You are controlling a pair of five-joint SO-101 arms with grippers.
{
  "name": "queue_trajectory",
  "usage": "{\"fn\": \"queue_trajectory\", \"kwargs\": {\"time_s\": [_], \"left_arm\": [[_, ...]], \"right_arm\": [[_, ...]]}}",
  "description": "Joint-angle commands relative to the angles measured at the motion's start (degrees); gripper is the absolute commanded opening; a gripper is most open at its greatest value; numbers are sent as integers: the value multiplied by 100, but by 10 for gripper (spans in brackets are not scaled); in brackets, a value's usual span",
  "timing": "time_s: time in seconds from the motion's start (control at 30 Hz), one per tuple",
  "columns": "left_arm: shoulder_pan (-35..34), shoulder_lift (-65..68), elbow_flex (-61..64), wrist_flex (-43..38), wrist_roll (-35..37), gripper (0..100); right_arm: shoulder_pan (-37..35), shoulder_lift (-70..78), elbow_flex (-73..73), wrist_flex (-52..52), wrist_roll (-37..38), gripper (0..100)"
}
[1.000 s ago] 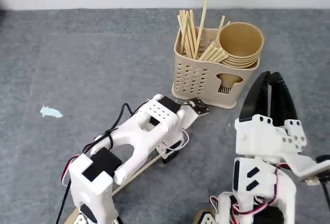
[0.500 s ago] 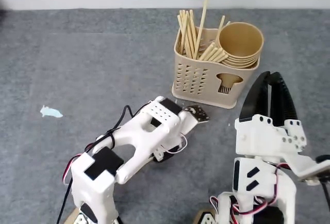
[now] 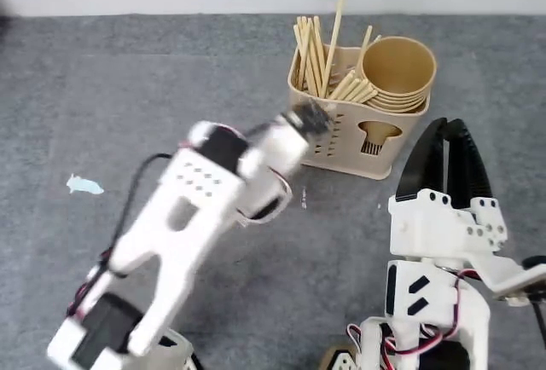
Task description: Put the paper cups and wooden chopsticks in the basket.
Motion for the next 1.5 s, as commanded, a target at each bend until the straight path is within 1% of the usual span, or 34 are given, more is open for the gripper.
{"fn": "queue_trajectory", "kwargs": {"time_s": [0.0, 0.07, 0.17, 0.4, 0.53, 0.73, 0.83, 0.97, 1.1, 1.2, 1.33, 1.4, 1.47], "left_arm": [[-387, -695, -673, -167, -9, 12], [-492, -747, -954, -387, 9, 12], [-510, -747, -1314, -879, 431, 12], [-510, -791, -1956, -2743, 1398, 12], [-519, -800, -2158, -3947, 1697, 12], [-519, -800, -2343, -5407, 1952, 12], [-519, -747, -2325, -5943, 1969, 12], [-448, -554, -2211, -6066, 1987, 12], [-422, -53, -2088, -6057, 2312, 12], [-422, 396, -1982, -6031, 2338, 12], [-413, 642, -1719, -5943, 2321, 18], [-378, 642, -1648, -5635, 2321, 63], [-413, 624, -1780, -5143, 2330, 160]], "right_arm": [[-31, -31, -26, 22, 0, 82], [-40, -31, -26, 22, 0, 82], [-48, -31, -26, 22, 0, 82], [-48, -31, -18, 22, 0, 82], [-48, -31, -9, 31, 0, 82], [-48, -31, -9, 31, -9, 82], [-48, -31, -9, 31, -9, 82], [-40, -31, -9, 31, -9, 82], [-40, -31, -9, 31, -9, 82], [-40, -31, -9, 31, -9, 82], [-31, -31, -9, 31, 0, 82], [-31, -31, 0, 31, 0, 82], [-48, -31, 88, -22, 0, 82]]}}
